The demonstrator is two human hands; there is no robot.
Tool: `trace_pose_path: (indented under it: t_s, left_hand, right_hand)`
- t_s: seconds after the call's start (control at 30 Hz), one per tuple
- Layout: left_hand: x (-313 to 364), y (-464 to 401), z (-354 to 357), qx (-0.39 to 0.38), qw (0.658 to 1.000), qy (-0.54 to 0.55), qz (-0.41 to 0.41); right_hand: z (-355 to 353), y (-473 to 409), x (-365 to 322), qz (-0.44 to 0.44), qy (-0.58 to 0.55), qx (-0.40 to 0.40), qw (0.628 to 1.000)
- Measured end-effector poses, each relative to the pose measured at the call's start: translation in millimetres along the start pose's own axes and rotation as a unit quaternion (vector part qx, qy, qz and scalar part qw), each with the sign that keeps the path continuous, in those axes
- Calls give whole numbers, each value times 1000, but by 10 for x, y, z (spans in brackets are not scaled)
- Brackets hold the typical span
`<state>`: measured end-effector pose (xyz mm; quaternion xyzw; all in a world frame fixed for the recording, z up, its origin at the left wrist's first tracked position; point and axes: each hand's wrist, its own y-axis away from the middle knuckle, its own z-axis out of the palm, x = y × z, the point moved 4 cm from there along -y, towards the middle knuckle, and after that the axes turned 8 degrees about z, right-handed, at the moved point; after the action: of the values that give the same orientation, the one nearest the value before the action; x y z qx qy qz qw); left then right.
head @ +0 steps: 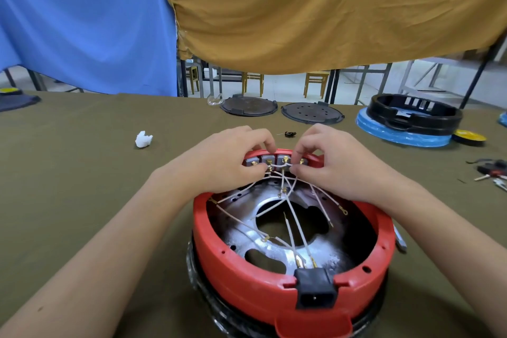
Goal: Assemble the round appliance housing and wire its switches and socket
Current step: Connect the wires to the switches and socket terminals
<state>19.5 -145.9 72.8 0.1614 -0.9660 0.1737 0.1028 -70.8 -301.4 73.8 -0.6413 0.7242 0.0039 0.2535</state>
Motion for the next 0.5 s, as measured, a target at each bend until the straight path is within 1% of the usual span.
trace_pose_path:
  t_s: [0.13, 0.27, 0.37, 0.5]
  left_hand:
    - [78, -28, 54, -1, 999, 8, 35]
    - [70, -68, 90, -5, 999, -21, 44]
    - [68, -85, 94, 0, 999, -18, 51]
    - [66, -88, 99, 1, 999, -6, 54]
  right_hand:
    - [16, -1, 7, -5, -7, -3, 1000]
    - [46, -7, 10, -19, 11, -20, 1000]
    - [42, 4, -13, -36, 9, -30, 999]
    - [35, 0, -17, -38, 16, -9, 999]
